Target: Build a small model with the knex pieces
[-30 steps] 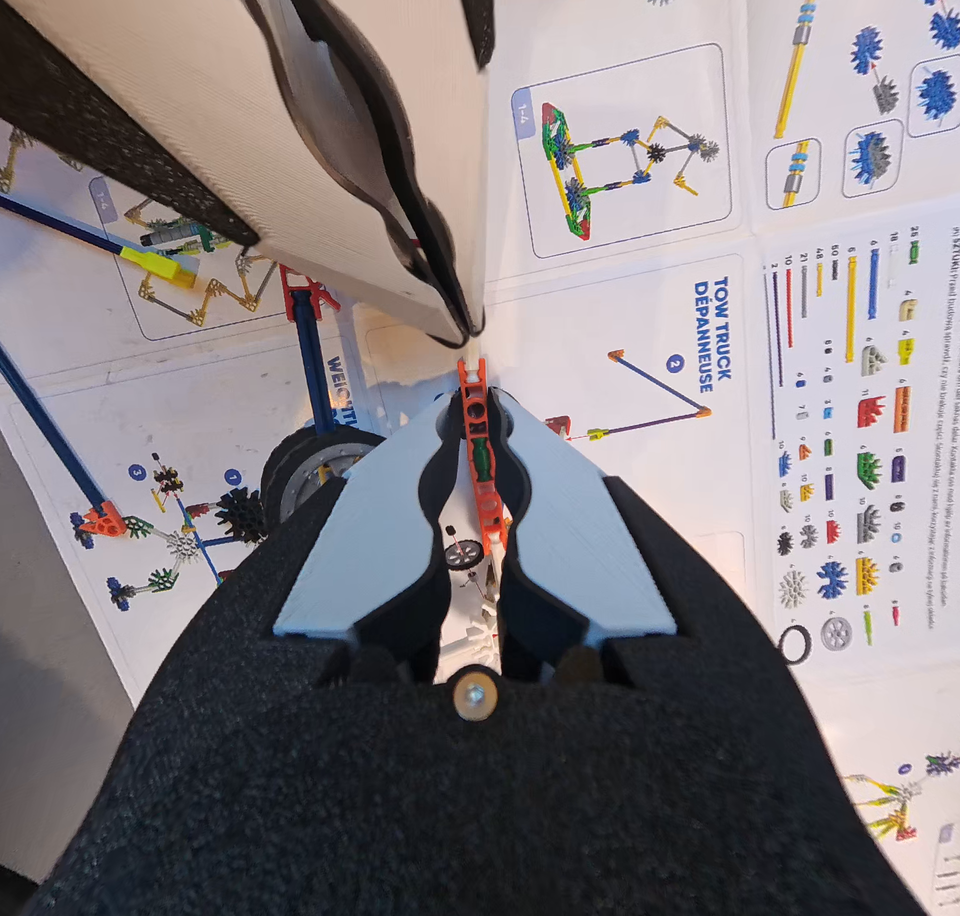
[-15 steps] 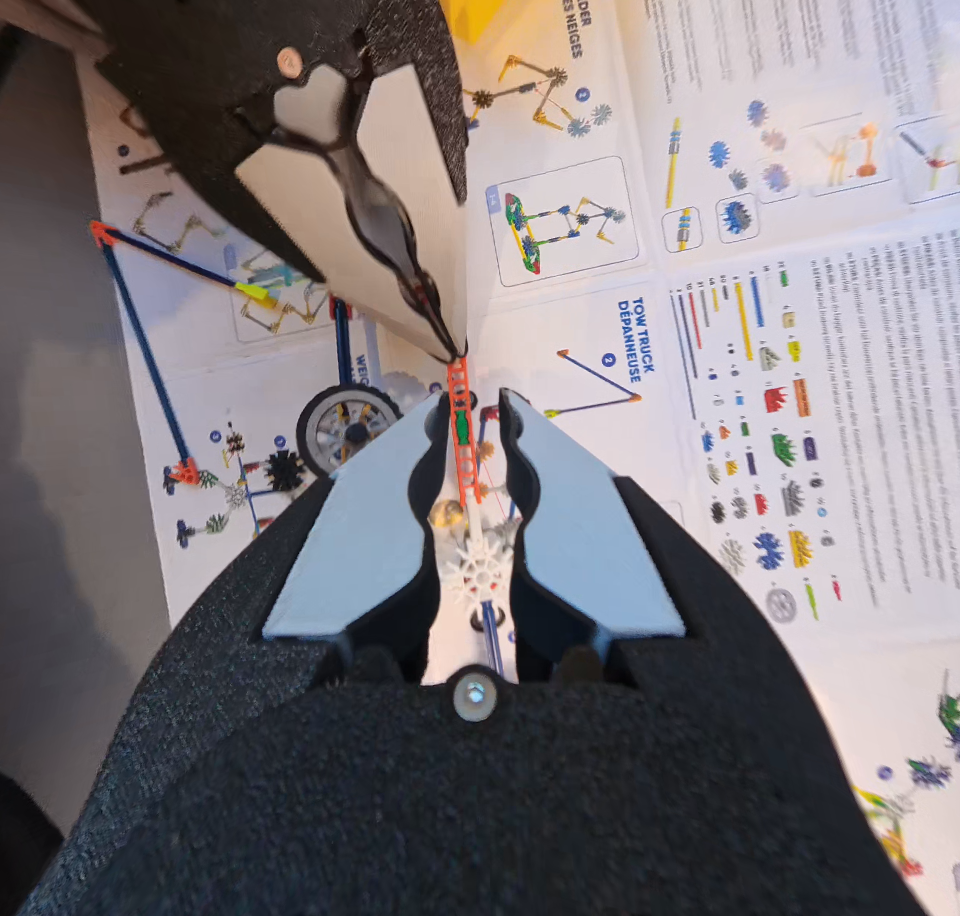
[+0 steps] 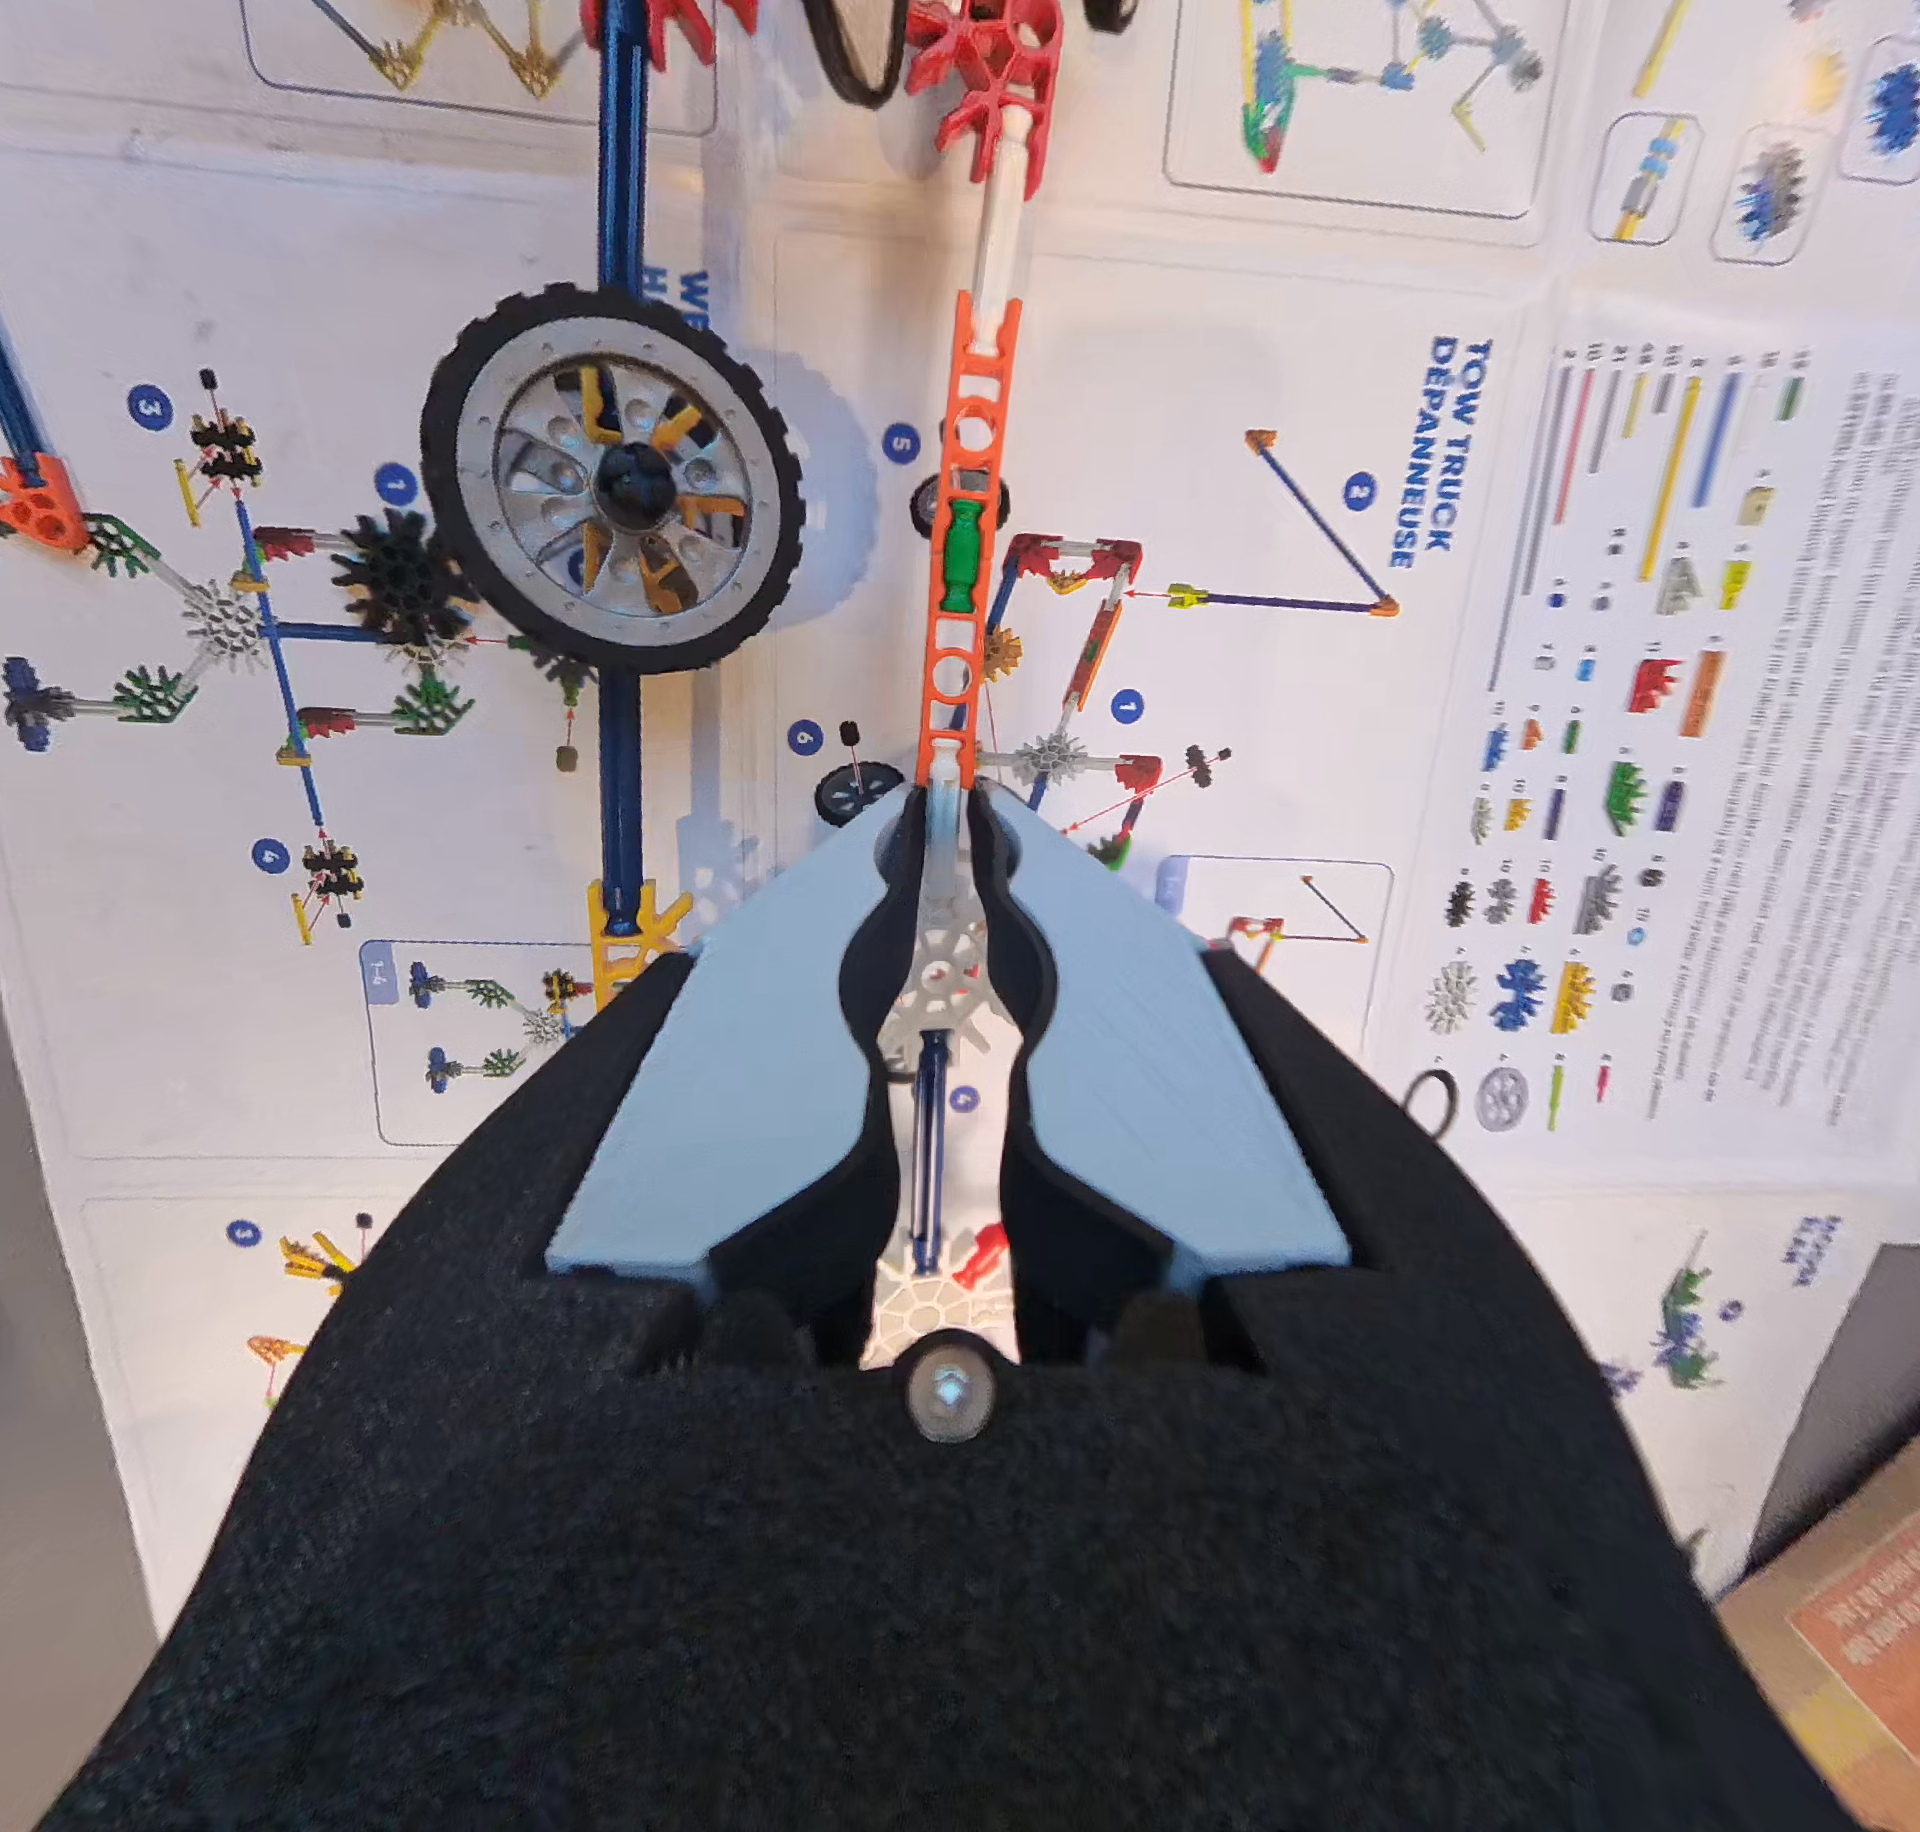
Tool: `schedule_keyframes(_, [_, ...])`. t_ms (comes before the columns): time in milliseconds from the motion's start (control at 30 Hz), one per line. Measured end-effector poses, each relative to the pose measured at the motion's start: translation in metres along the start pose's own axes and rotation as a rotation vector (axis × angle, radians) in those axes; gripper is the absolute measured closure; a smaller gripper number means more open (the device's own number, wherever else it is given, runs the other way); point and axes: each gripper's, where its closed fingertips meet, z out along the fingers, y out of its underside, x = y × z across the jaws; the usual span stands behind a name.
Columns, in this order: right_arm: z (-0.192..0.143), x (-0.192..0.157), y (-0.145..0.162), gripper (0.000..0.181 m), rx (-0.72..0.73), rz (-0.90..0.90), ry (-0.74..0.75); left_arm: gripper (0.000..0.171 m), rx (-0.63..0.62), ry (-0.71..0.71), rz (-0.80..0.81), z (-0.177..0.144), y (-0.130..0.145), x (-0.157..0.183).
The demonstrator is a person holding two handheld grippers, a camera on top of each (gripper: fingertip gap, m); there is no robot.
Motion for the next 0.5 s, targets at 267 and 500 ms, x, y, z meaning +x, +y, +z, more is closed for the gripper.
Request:
schedule_keyframes(267, [-0.052,0.003,-0.009,0.178,0.096,-0.029,0.238,0.161,0.212,0.311,-0.089,-0.02,-0.026,0.049])
schedule_keyframes(500, [-0.097,-0.031,-0.009,0.166,0.271,0.04,0.38,0.166,0.18,0.073,0.345,-0.025,-0.016,0.055])
